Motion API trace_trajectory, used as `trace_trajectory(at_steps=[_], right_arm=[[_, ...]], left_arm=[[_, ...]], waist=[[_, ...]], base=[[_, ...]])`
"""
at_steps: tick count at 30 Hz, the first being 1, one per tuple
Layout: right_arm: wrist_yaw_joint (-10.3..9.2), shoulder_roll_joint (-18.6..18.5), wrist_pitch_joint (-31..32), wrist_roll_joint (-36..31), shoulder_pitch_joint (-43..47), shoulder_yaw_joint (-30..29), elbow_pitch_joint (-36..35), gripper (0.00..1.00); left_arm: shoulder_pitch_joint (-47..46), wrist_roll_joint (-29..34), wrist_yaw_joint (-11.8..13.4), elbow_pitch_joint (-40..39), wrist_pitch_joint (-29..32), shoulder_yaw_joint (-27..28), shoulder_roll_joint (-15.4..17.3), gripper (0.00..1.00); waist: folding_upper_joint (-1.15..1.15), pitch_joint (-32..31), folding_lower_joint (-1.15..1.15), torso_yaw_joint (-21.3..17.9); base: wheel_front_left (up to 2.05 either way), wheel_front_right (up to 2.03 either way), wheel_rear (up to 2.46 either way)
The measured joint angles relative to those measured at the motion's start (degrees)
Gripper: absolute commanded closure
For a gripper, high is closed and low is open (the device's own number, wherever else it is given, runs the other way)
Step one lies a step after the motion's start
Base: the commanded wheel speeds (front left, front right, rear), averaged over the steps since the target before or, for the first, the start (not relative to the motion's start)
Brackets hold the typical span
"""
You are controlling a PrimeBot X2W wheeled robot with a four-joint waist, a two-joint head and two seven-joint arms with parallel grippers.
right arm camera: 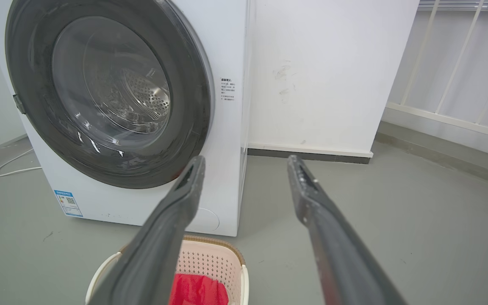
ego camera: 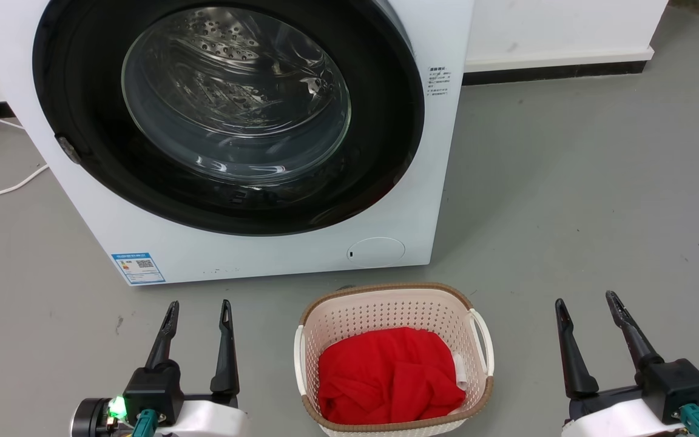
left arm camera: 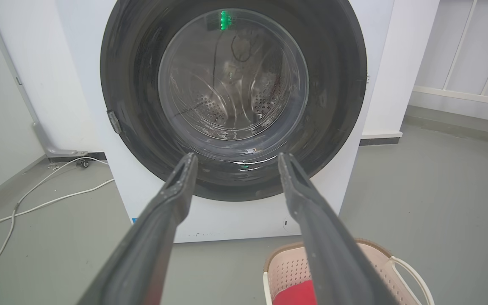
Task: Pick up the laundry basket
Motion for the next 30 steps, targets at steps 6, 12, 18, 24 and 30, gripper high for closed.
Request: trace_trajectory(at_steps=[6, 12, 18, 24, 30], right_arm=[[0.00, -0.01, -0.01, 0.23, 0.01, -0.04, 0.04, 0.00], [0.00, -0.01, -0.01, 0.42, 0.01, 0.04, 0.04, 0.00], [0.00, -0.01, -0.01, 0.29, -0.17, -0.13, 0.25, 0.00], [0.00, -0.02, -0.02, -1.74, -3.59, -0.23, 4.09, 0.00], [0.01, -0.05, -0.03, -3.27, -11.37, -0.77, 10.90, 0.00]], left_arm=[[0.00, -0.03, -0.01, 0.12, 0.00, 0.03, 0.00, 0.00], [0.00, -0.13, 0.00, 0.23, 0.00, -0.09, 0.00, 0.00], [-0.37, -0.93, -0.22, 1.53, 0.00, -0.29, 0.00, 0.00], [-4.51, -1.53, -2.59, 5.56, 0.00, -1.31, 0.01, 0.00], [-12.59, -3.18, -4.67, 15.28, -0.01, -2.77, 0.02, 0.00]], waist=[[0.00, 0.02, 0.00, -0.03], [0.00, 0.13, 0.00, -0.06], [0.00, 0.85, 0.00, -0.20], [0.00, 3.30, 0.00, -0.58], [0.00, 8.76, 0.00, -0.93]], base=[[0.00, 0.00, 0.00], [0.00, 0.00, 0.00], [0.00, 0.00, 0.00], [0.00, 0.00, 0.00], [0.00, 0.00, 0.00]])
